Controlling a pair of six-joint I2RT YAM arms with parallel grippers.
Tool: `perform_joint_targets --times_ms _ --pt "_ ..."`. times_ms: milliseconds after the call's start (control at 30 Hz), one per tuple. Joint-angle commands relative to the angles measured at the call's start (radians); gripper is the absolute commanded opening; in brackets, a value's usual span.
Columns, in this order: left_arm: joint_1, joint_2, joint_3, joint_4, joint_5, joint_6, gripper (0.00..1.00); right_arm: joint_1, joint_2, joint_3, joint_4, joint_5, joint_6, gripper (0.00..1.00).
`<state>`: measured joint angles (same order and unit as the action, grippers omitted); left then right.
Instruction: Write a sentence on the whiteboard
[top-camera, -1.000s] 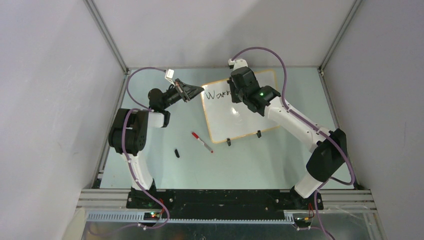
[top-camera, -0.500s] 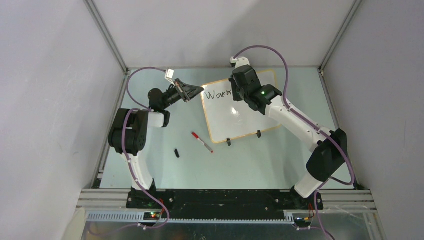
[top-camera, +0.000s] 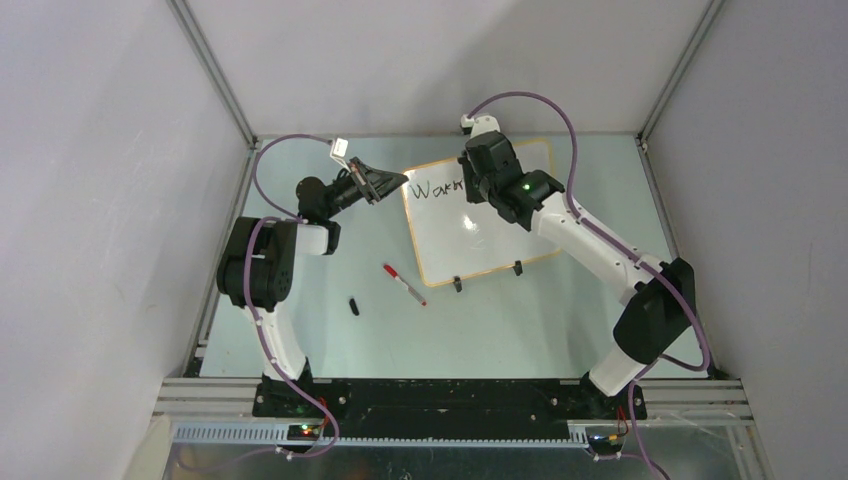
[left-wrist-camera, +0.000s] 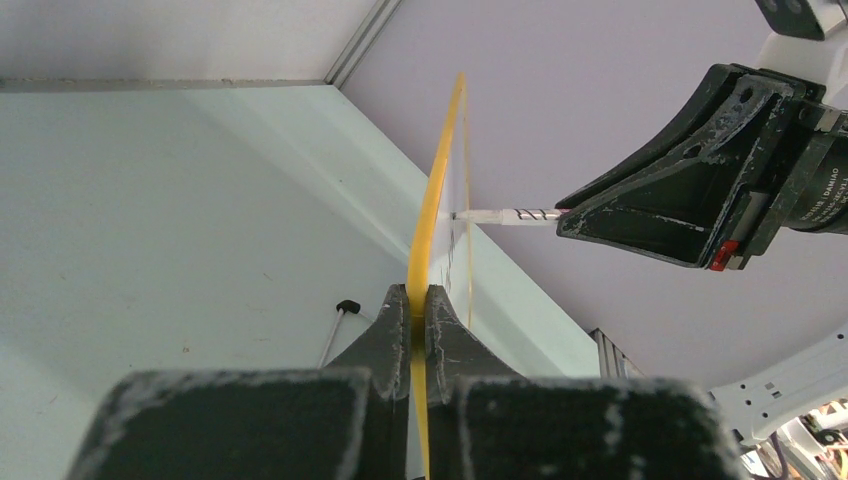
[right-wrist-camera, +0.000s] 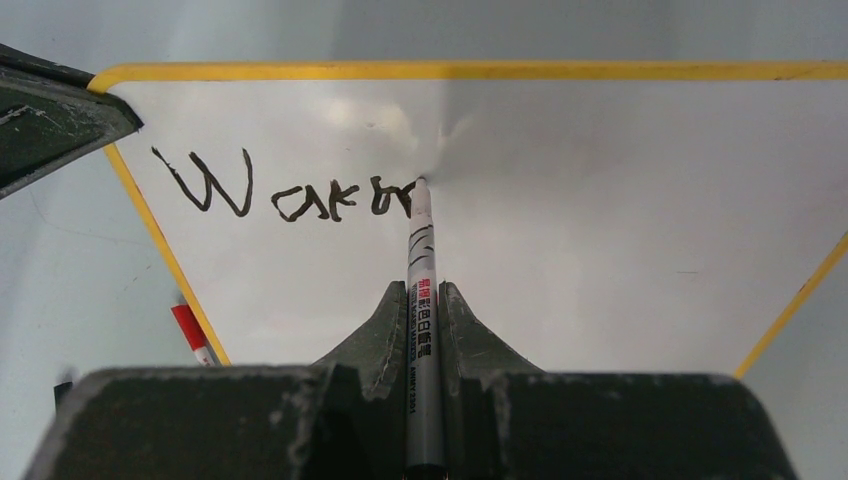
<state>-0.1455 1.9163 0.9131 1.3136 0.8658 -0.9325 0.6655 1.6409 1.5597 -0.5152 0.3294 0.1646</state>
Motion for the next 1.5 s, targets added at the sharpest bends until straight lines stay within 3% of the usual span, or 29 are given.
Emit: perform_joint_targets --times_ms 0,933,1300,1467 --pt "-0.009 -0.028 0.012 0.003 0.038 0.068 0.00 -0.004 -0.025 -0.028 0.009 0.019 0.006 0.00" --pt "-0.011 -0.031 0.010 -0.006 0.036 0.075 0.00 0.018 -0.136 -0.056 0.057 0.009 -0.001 0.00" --pt "-0.010 -0.038 -0.001 -0.025 0.025 0.097 0.13 0.023 -0.254 -0.205 0.180 0.018 -0.027 0.00" --pt "-0.010 -0.086 -0.063 0.002 -0.007 0.120 0.27 0.022 -0.282 -0.265 0.236 -0.002 -0.025 0.00"
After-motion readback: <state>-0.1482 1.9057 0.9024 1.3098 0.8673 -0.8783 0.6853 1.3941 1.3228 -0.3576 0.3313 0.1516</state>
